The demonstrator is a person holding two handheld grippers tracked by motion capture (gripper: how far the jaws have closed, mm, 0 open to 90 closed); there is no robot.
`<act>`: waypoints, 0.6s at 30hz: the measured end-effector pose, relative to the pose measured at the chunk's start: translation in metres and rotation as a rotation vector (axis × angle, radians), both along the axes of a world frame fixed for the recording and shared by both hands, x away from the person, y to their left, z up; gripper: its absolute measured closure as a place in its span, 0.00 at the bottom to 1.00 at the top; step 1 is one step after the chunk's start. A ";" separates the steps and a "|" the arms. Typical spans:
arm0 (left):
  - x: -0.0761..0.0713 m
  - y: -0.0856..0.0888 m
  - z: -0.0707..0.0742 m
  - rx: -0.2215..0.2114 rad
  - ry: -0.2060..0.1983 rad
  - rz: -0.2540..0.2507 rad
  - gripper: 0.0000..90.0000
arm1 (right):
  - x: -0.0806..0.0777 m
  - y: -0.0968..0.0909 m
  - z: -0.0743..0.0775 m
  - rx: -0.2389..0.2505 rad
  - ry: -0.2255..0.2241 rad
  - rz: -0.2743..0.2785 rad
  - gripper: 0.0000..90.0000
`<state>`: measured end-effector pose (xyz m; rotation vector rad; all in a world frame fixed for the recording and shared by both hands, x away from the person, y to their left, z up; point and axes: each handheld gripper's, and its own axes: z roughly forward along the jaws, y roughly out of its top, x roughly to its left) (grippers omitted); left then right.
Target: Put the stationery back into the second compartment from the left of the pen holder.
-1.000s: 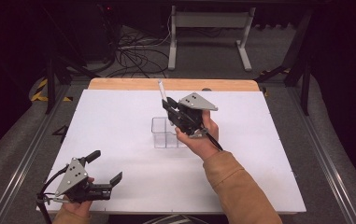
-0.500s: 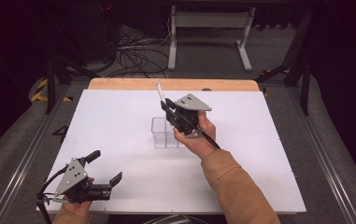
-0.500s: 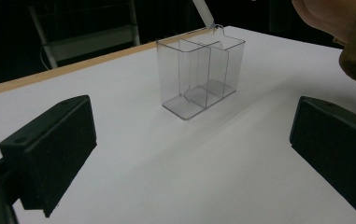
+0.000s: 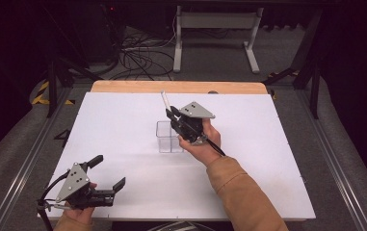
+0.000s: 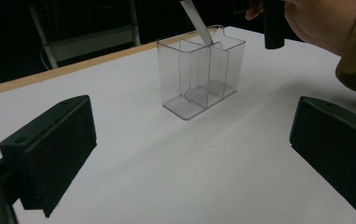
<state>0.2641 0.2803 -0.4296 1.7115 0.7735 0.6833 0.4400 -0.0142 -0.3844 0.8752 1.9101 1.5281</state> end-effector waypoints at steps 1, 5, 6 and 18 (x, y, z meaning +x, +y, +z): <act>0.000 0.000 0.000 0.003 0.003 -0.001 0.02 | 0.000 0.000 -0.001 -0.004 0.002 -0.002 0.88; 0.001 0.000 0.000 0.006 0.000 -0.003 0.02 | -0.001 0.000 -0.002 -0.008 0.010 0.005 0.88; 0.000 0.000 0.000 0.004 0.001 -0.003 0.02 | -0.002 -0.001 -0.003 -0.010 0.014 0.005 0.88; 0.001 -0.001 0.000 0.004 0.003 -0.001 0.02 | -0.006 -0.008 -0.011 -0.018 0.066 -0.002 0.88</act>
